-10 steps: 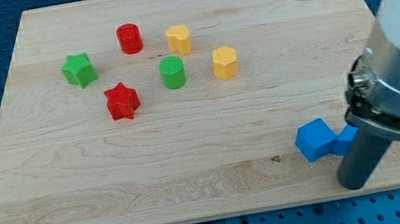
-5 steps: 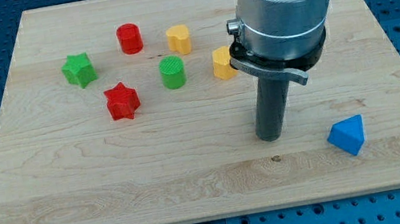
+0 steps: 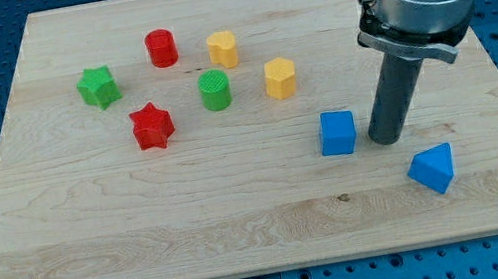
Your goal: Slide the blue cube towards the red star
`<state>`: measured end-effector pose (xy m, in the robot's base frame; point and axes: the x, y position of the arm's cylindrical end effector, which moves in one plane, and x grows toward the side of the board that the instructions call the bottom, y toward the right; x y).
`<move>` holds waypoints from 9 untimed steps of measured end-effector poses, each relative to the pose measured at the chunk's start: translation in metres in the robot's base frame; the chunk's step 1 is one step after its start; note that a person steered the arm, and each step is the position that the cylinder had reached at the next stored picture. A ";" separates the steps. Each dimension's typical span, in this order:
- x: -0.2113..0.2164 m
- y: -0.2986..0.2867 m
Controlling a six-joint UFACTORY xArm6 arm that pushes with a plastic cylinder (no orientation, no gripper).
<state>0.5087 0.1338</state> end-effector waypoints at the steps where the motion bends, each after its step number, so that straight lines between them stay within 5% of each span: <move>1: 0.000 -0.021; 4: -0.001 -0.072; 6: -0.010 -0.022; 9: -0.021 -0.038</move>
<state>0.4875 0.0962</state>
